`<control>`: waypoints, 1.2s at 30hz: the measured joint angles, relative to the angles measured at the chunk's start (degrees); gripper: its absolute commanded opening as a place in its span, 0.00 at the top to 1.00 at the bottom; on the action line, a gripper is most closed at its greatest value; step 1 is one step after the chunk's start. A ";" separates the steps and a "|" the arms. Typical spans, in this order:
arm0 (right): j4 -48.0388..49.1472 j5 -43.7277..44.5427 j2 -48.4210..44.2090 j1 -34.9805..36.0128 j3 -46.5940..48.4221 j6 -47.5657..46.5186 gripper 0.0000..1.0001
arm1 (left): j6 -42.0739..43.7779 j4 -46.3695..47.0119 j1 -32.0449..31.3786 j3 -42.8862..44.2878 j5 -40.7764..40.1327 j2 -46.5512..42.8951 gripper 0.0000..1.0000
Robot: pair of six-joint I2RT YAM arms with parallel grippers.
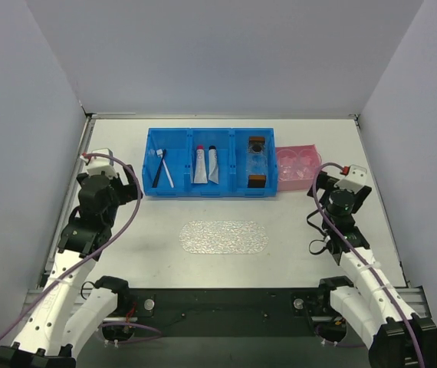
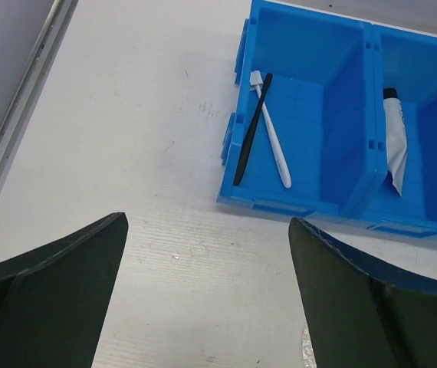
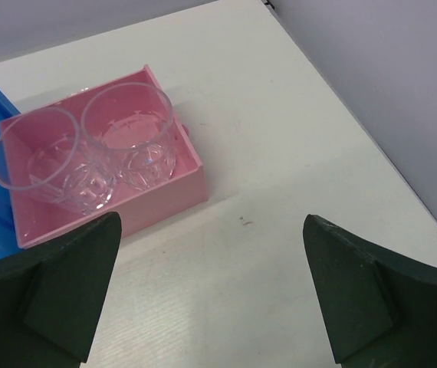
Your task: Prepare toiletry sets of a toothbrush and toothpaste on the tray
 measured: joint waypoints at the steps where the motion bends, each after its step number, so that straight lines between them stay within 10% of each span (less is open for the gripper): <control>1: -1.86 -0.50 -0.83 0.00 0.76 0.46 0.00 | -0.11 0.02 0.00 0.00 0.02 -0.26 0.03; 19: -27.98 -8.74 -1.53 -3.15 21.35 6.60 0.08 | -3.37 3.93 2.47 5.31 9.84 8.26 0.18; 25: -37.42 -12.55 10.86 -3.30 33.86 7.08 0.19 | 0.72 6.34 -5.62 18.97 11.47 20.35 0.19; 36: -44.35 -19.47 35.54 -12.46 47.04 6.40 0.50 | 8.39 6.43 -17.00 12.81 11.50 21.59 0.19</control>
